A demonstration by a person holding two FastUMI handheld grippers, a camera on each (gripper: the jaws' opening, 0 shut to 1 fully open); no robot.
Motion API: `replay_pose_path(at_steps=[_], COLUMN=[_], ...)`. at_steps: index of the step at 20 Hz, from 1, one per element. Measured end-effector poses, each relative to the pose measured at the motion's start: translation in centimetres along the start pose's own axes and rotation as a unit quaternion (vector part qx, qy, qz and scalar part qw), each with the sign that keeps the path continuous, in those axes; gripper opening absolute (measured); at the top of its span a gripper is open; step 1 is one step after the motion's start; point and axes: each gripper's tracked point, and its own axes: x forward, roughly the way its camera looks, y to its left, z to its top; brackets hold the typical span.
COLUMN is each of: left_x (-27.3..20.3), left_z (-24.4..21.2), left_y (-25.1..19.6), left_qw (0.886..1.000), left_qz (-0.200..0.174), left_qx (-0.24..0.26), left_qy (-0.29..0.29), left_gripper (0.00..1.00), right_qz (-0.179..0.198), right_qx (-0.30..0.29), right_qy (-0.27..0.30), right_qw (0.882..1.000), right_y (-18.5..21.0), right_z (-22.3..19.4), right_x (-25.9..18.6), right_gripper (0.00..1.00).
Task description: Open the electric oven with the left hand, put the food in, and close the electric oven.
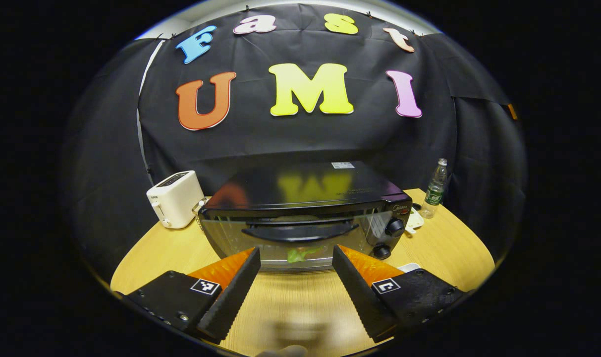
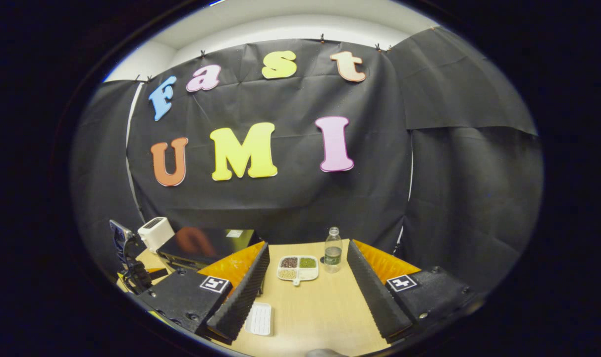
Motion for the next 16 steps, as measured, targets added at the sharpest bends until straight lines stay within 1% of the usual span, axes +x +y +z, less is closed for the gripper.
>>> replay_pose_path(at_steps=[1, 9, 10, 15, 16], left_x=[0.0, -0.9, -1.3, -4.6, -5.5], left_z=[-0.2, 0.5, 0.8, 3.9, 4.8], left_y=[-0.2, 0.0, 0.1, 0.6, 0.9], left_qw=[1.0, 1.0, 1.0, 0.999, 0.999], left_qz=[0.0, 0.002, 0.0, 0.0, 0.003], left_qx=[0.0, 0.001, 0.0, -0.009, -0.011], left_qy=[0.002, -0.004, -0.007, -0.037, -0.044], left_gripper=[0.96, 0.96, 0.96, 0.96, 0.96], right_qz=[0.0, 0.007, 0.005, 0.022, 0.027], right_qx=[0.001, -0.006, -0.002, 0.003, 0.001], right_qy=[0.0, -0.006, -0.012, -0.03, -0.035], right_qw=[1.0, 1.0, 1.0, 0.999, 0.999], right_y=[0.1, 0.7, 0.7, 2.8, 3.6], right_z=[-0.1, 0.8, 1.2, 3.3, 3.7], right_x=[0.0, -0.4, -0.6, -1.4, -1.6], right_gripper=[1.0, 1.0, 1.0, 1.0, 0.9])
